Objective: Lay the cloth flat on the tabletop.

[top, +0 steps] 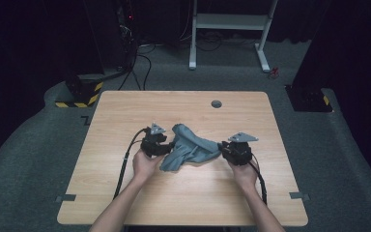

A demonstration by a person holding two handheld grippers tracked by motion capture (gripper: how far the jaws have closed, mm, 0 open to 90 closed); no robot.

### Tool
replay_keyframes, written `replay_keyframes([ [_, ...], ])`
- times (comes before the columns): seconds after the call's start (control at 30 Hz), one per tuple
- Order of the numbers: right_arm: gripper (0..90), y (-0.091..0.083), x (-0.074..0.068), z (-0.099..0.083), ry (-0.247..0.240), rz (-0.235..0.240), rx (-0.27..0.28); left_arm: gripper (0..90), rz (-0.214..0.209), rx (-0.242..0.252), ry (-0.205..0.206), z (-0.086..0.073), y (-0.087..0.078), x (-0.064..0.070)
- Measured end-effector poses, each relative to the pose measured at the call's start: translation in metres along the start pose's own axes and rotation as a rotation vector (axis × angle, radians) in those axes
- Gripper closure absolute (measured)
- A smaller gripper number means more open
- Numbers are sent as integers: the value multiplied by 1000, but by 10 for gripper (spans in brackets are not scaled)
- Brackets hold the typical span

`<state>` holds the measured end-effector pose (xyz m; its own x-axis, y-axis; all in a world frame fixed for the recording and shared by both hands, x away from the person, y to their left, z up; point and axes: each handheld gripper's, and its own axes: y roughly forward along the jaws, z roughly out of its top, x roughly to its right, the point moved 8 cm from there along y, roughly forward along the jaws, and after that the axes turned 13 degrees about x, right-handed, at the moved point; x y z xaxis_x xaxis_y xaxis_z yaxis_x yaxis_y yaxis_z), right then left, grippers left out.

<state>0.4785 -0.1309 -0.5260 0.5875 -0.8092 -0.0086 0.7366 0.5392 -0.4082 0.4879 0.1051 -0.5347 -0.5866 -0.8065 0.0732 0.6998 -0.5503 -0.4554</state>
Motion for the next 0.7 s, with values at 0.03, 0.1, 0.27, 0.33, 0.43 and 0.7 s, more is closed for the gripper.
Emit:
replay_keyframes([
  [0.03,716,-1,-11,-3,-21,36,-6,515,-20,1,4,-4,-3,5],
  [0.1,688,1,-31,-9,-51,92,-18,515,-48,-3,19,-13,-8,16],
  [0.27,581,25,-61,-21,-66,135,-48,515,-70,-42,110,-29,-6,36],
  [0.33,574,26,-62,-21,-66,138,-53,525,-69,-51,114,-30,-4,36],
  [0.43,749,36,-66,-30,-94,144,-119,651,-60,-77,133,-35,3,35],
  [0.7,889,31,-63,-29,-145,144,-130,891,-55,-87,130,-35,2,30],
])
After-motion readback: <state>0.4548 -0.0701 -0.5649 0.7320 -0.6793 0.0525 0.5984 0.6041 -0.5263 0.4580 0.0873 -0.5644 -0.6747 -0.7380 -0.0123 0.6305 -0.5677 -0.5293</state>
